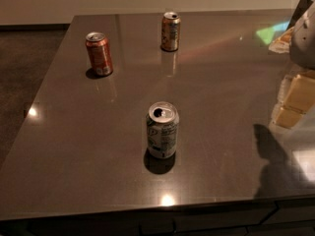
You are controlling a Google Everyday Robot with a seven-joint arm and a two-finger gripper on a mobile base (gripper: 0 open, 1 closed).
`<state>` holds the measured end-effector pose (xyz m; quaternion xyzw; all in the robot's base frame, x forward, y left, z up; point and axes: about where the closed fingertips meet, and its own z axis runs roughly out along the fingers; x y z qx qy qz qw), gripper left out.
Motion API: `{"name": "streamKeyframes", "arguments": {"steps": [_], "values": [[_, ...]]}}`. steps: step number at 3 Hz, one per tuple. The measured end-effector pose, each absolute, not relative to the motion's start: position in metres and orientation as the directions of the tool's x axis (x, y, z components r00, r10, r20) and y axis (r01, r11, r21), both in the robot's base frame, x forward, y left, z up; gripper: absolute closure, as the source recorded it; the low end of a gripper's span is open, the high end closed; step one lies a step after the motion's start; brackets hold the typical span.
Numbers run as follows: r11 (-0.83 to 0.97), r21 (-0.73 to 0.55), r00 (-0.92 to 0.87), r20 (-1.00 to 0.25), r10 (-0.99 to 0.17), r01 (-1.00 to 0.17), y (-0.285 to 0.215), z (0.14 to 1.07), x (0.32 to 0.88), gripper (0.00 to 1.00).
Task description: Knock 7up can over
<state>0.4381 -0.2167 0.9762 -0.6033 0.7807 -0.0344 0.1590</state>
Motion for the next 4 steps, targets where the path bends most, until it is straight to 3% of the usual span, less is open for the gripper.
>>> {"name": "streamKeyframes", "arguments": {"steps": [2, 4], "values": [[0.278, -0.236, -0.223, -0.236, -0.946, -0.931, -0.203, 0.977, 0.444, 0.00], [0.195, -0.156, -0.083, -0.539, -0.838, -0.968, -0.107, 0.948, 0.453, 0.00]]}}
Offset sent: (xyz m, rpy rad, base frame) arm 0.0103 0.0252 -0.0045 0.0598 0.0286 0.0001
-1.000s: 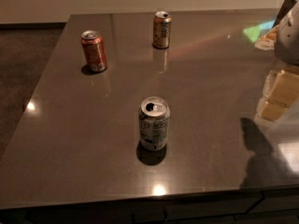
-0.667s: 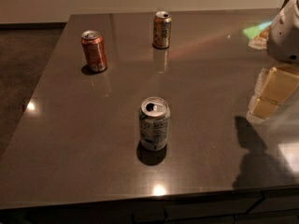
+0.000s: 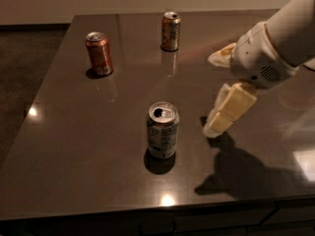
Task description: Knock 7up can over
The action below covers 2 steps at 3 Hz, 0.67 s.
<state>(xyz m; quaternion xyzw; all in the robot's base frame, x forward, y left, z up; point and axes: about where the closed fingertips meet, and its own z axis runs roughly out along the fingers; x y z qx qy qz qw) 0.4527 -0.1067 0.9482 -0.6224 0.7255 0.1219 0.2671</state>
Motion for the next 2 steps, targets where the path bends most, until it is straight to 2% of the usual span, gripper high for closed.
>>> {"name": "streamKeyframes", "arguments": {"steps": [2], "values": [[0.088, -0.139, 0.039, -0.715, -0.698, -0.986, -0.038, 0.927, 0.432, 0.00]]}}
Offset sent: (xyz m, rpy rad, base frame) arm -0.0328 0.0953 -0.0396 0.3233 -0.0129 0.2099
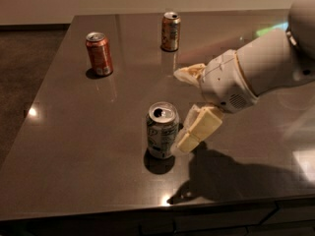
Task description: Knock 7up can over
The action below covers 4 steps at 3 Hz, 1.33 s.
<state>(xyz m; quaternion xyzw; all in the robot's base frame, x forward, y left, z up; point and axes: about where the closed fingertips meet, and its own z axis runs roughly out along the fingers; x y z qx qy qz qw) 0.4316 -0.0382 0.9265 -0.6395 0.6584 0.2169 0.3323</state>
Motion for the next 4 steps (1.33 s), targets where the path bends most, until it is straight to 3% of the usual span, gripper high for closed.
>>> {"name": "streamKeyframes", "arguments": {"steps": [1, 2, 4], "values": [[0.053, -0.138, 0.069, -0.747, -0.661, -0.989, -0.020, 0.917, 0.423, 0.00], [0.022, -0.125, 0.081, -0.758, -0.647, -0.992, -0.009, 0.908, 0.419, 0.15], [0.030, -0.096, 0.053, -0.760, -0.648, -0.995, -0.004, 0.909, 0.425, 0.61]]}}
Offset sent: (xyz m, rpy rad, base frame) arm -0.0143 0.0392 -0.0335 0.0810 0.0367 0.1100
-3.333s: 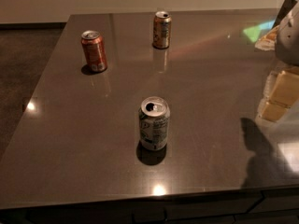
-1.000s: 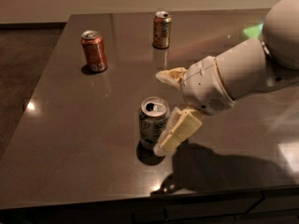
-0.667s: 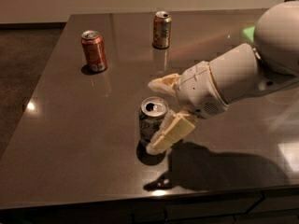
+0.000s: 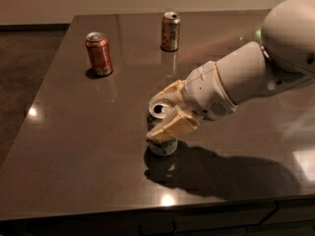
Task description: Knock 7up can over
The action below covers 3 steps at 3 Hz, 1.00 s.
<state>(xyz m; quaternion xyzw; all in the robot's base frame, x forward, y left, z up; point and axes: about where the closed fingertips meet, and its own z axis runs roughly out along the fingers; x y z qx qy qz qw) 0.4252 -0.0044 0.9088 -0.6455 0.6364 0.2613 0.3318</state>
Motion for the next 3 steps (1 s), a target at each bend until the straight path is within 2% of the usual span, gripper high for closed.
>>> {"name": "streamKeyframes", "arguments": {"steps": [1, 2, 3], "values": [[0.053, -0.104, 0.038, -0.716, -0.697, -0.993, -0.014, 0.924, 0.437, 0.85], [0.065, -0.117, 0.013, -0.567, -0.823, -0.991, -0.030, 0.935, 0.453, 1.00], [0.012, -0.111, 0.032, -0.386, -0.922, -0.994, -0.033, 0.921, 0.465, 1.00]]}}
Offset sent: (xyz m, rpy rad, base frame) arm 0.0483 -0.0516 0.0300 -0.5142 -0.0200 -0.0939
